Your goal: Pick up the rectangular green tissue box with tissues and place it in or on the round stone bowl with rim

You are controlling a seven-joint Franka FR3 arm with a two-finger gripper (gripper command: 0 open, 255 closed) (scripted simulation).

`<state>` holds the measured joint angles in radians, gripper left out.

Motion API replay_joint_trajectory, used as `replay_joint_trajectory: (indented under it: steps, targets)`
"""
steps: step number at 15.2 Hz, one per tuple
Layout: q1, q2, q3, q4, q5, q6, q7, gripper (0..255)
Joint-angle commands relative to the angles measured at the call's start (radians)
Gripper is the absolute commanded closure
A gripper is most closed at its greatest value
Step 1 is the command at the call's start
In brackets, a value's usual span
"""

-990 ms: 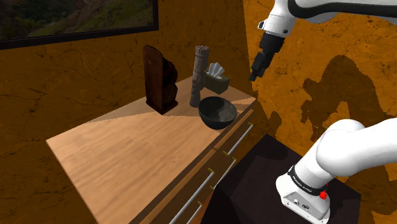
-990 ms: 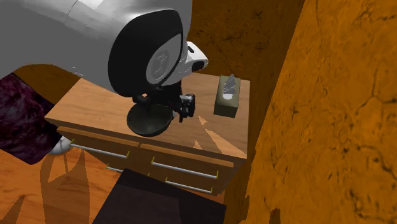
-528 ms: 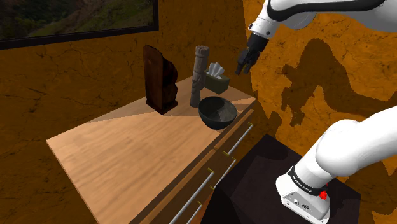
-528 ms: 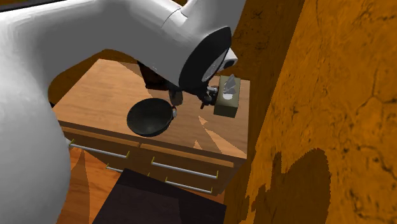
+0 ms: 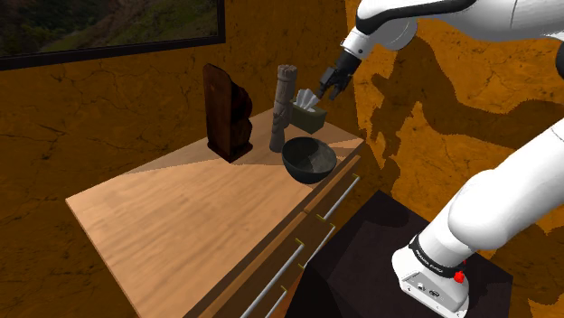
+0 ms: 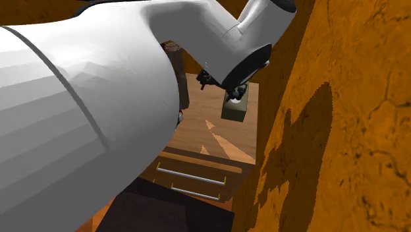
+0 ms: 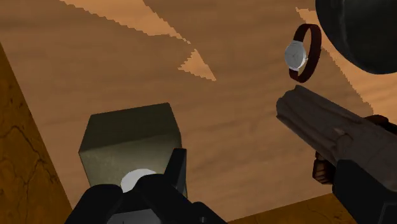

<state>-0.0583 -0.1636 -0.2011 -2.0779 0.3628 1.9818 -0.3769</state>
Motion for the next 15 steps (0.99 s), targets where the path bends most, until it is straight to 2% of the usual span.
replay_joint_trajectory:
  steps: [1,6,11,15]
  targets:
    - [-0.004,0.071,-0.021,0.060,0.051,0.015,-0.032,0]
    - [-0.031,0.248,-0.053,0.214,0.189,0.034,-0.105,0]
    - [-0.085,0.433,-0.058,0.402,0.328,0.021,-0.158,0]
    - [-0.081,0.472,-0.054,0.416,0.355,0.047,-0.168,0]
